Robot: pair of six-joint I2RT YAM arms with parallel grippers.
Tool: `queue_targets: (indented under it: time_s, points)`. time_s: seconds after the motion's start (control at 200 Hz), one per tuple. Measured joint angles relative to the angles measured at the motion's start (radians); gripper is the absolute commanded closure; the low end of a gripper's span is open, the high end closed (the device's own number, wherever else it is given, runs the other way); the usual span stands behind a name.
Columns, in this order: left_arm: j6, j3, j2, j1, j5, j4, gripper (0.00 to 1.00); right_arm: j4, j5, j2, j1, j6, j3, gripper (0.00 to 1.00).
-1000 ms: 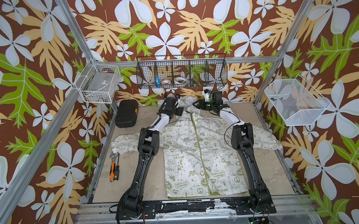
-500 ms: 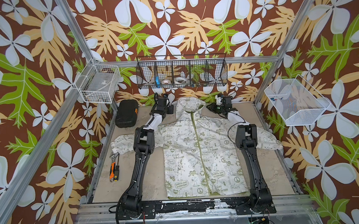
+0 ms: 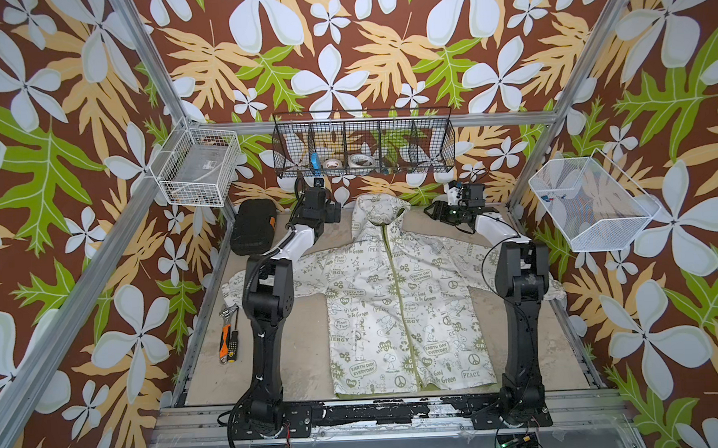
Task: Unzip the jacket
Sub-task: Smooth out the jacket at the center of the board, then reset both arms
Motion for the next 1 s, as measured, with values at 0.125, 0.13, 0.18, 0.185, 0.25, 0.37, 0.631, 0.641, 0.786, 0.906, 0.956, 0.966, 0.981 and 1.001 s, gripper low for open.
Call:
queue_targets:
  time_s: [0.125,0.13,0.18,0.185,0.25,0.37,0.631,0.641,0.786,0.906,0.956,0.966,0.981,1.001]
  points:
    - [-0.004,-0.228,-0.174,0.0,-0.098,0.076,0.0,0.029,0.027,-0.193,-0.021,0.002,-0.293,0.38]
    - [-0.006,-0.237,-0.18,0.001,-0.101,0.075,0.0,0.03,0.027,-0.198,-0.022,0.001,-0.301,0.37]
    - [-0.019,-0.301,-0.235,0.004,-0.127,0.082,0.0,0.028,0.043,-0.281,-0.024,-0.005,-0.406,0.37]
    - [-0.019,-0.306,-0.239,0.004,-0.128,0.082,0.0,0.029,0.045,-0.287,-0.024,-0.006,-0.412,0.38]
    - [-0.027,-0.4,-0.33,0.008,-0.159,0.101,0.0,0.035,0.065,-0.394,-0.022,-0.036,-0.522,0.37]
    - [-0.046,-0.658,-0.562,0.033,-0.177,0.222,0.0,0.098,0.137,-0.604,-0.026,-0.111,-0.725,0.38]
    - [-0.2,-1.152,-1.072,0.177,-0.158,0.468,0.0,0.453,0.434,-1.035,-0.029,-0.161,-1.243,0.31]
    - [-0.204,-1.164,-1.085,0.177,-0.159,0.473,0.0,0.475,0.447,-1.049,-0.029,-0.16,-1.266,0.3]
    - [-0.247,-1.33,-1.222,0.182,-0.238,0.542,0.0,0.698,0.613,-1.164,-0.031,-0.161,-1.535,0.25]
    - [-0.276,-1.434,-1.279,0.182,-0.301,0.613,0.0,0.831,0.717,-1.169,-0.03,-0.169,-1.642,0.25]
    - [-0.289,-1.454,-1.288,0.182,-0.324,0.634,0.0,0.87,0.756,-1.152,-0.03,-0.169,-1.678,0.26]
    - [-0.293,-1.458,-1.289,0.182,-0.329,0.639,0.0,0.87,0.761,-1.149,-0.03,-0.169,-1.68,0.26]
    - [-0.297,-1.463,-1.291,0.182,-0.336,0.644,0.0,0.872,0.768,-1.144,-0.03,-0.169,-1.683,0.26]
    - [-0.306,-1.47,-1.292,0.182,-0.346,0.65,0.0,0.876,0.776,-1.138,-0.03,-0.169,-1.685,0.26]
